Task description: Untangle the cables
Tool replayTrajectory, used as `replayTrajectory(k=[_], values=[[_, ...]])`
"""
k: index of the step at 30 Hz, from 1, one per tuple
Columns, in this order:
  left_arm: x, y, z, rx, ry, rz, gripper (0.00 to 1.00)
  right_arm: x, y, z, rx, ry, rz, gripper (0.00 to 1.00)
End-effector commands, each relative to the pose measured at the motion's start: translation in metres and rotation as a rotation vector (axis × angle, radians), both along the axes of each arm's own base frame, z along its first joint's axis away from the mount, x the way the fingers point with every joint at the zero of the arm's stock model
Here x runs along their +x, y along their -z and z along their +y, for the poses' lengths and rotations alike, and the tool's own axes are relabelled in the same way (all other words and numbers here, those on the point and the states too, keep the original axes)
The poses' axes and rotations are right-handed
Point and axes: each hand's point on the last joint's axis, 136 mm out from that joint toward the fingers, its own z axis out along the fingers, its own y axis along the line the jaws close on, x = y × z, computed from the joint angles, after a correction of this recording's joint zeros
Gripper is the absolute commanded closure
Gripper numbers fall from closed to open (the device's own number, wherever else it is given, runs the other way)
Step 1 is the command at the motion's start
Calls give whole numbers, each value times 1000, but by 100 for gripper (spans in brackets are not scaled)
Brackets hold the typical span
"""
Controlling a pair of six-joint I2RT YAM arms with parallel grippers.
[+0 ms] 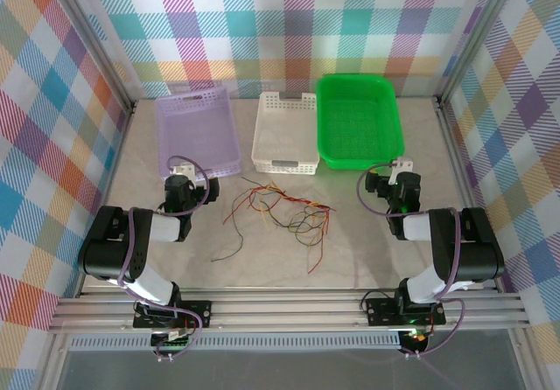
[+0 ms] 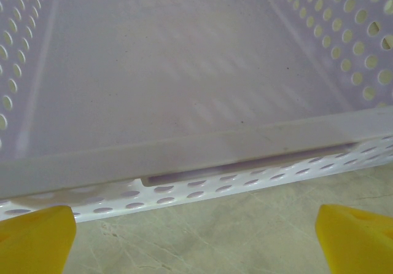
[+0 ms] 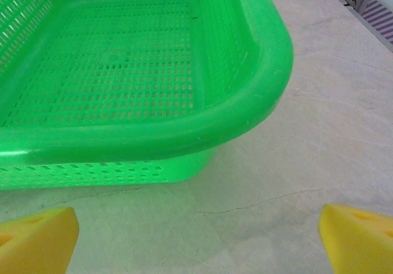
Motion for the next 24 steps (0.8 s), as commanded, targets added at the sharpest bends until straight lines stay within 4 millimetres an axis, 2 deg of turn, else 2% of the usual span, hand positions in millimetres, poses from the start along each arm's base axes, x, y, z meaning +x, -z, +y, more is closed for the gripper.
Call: replayTrajectory(k=[1, 5, 12, 15, 17, 19, 24], values=[[8, -14, 3, 10, -1, -45, 0, 3, -16, -4, 19, 38, -59, 0], [8, -15, 3, 9, -1, -46, 0, -10, -24, -2, 14, 21, -147, 0], [8, -14, 3, 10, -2, -45, 0, -10, -25, 1, 10, 7, -148, 0], [8, -15, 3, 10, -2, -46, 0, -14, -37, 5, -20, 1, -148, 0], [8, -14, 3, 9, 0, -45, 0, -12, -59, 8, -22, -8, -118, 0], [8, -14, 3, 8, 0, -44, 0, -16, -80, 21, -68, -59, -160, 0], [8, -14, 3, 7, 0, -45, 0, -39, -121, 51, -58, -165, -213, 0]])
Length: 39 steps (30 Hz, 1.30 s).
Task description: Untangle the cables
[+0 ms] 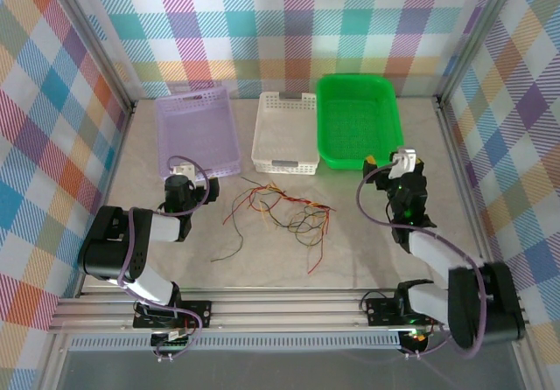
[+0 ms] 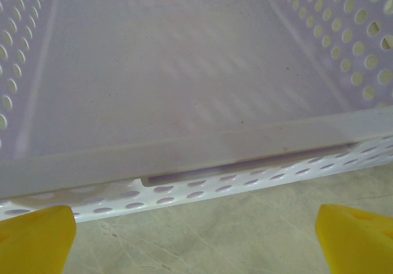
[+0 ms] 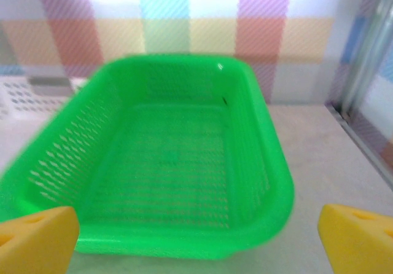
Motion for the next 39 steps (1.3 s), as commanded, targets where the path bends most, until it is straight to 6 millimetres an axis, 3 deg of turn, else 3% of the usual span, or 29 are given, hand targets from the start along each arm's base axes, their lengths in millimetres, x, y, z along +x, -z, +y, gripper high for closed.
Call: replayTrajectory(k=[1, 7, 9, 14, 17, 22, 26, 28, 31, 34, 36, 39], values=[[8, -14, 3, 8, 1, -45, 0, -20, -15, 20, -16, -88, 21, 0], [6, -29, 13, 10, -61, -60, 0, -67, -90, 46, 180, -271, -110, 0], [1, -37, 12, 7, -57, -63, 0, -77, -109, 44, 305, -264, -108, 0], [-19, -69, 4, -43, -29, -109, 0, -94, -113, 63, 459, -353, 90, 0], [-33, -94, 0, -127, -40, -138, 0, -89, -98, 68, 578, -329, 203, 0], [-61, -150, -10, -254, -3, -230, 0, -90, -62, 100, 640, -444, 433, 0], [-95, -181, 7, -389, -139, -235, 0, -93, -28, 118, 557, -493, 584, 0], [-114, -188, 16, -450, -220, -190, 0, -95, -10, 124, 490, -474, 637, 0], [-149, -181, 34, -515, -406, -75, 0, -98, 20, 133, 372, -419, 741, 0], [-147, -191, 10, -535, -256, -56, 0, -103, 47, 141, 248, -376, 830, 2], [-142, -183, -3, -562, -207, -11, 0, -106, 64, 141, 195, -335, 874, 6], [-139, -171, -5, -522, -214, 91, 0, -110, 84, 144, 161, -302, 916, 11]])
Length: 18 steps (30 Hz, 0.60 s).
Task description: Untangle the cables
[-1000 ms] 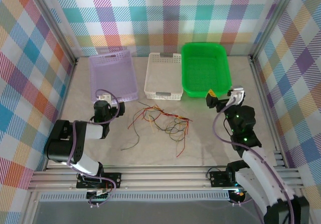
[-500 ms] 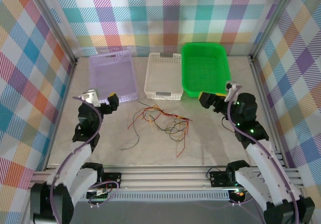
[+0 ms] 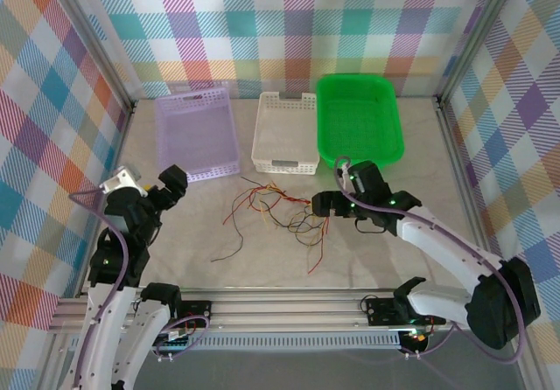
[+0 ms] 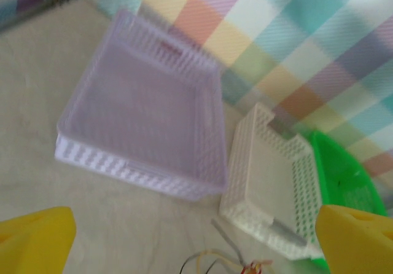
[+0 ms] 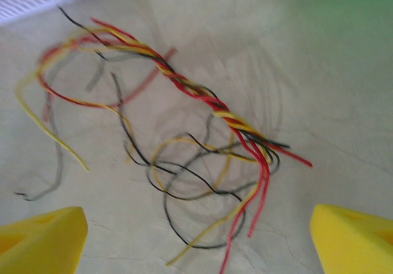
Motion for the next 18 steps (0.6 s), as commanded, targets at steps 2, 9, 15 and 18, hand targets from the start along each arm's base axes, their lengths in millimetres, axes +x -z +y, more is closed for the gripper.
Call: replayTrajectory(k=[2, 9, 15, 18], values=[[-5, 41, -5, 26, 25, 248, 0, 1, 24, -16, -175, 63, 11, 15], [-3, 57, -14, 147, 97, 381, 1, 8, 40, -30, -240, 163, -14, 30], [-3, 53, -12, 159, 88, 362, 2, 18, 54, -18, -229, 145, -8, 36], [-3, 56, -13, 165, 96, 375, 2, 21, 61, -13, -227, 140, 4, 38]])
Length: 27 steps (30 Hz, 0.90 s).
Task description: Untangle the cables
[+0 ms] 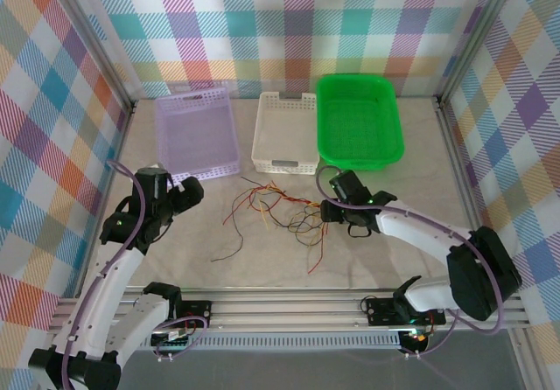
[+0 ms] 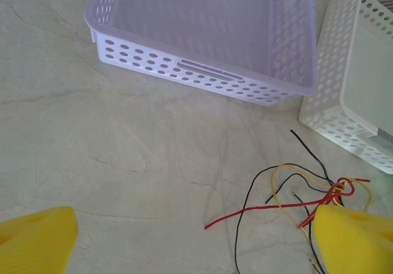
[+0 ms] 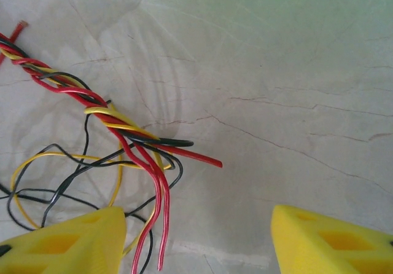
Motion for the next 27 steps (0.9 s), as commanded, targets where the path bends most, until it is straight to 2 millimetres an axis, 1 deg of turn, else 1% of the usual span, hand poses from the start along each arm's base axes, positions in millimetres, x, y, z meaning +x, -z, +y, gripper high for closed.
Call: replayTrajectory(k=[1, 6, 9, 14, 19, 21, 26, 27], values=[[-3, -5, 0, 30, 19, 3, 3, 8, 1, 10, 27, 1, -28, 39], [-3, -2, -1, 46, 23, 29, 5, 10, 12, 20, 41, -34, -24, 40], [-2, -1, -1, 49, 28, 33, 6, 14, 21, 22, 17, -35, -20, 41], [-3, 1, -2, 55, 34, 41, 6, 18, 41, 19, -39, -29, 9, 44], [-3, 2, -6, 59, 52, 49, 8, 24, 51, 19, -63, -22, 2, 50], [-2, 3, -8, 63, 62, 55, 9, 28, 52, 21, -63, -20, -10, 53], [-2, 6, -14, 63, 93, 71, 11, 37, 52, 25, -65, -25, -46, 68], [-2, 5, -17, 60, 103, 70, 12, 38, 50, 27, -61, -33, -54, 72]])
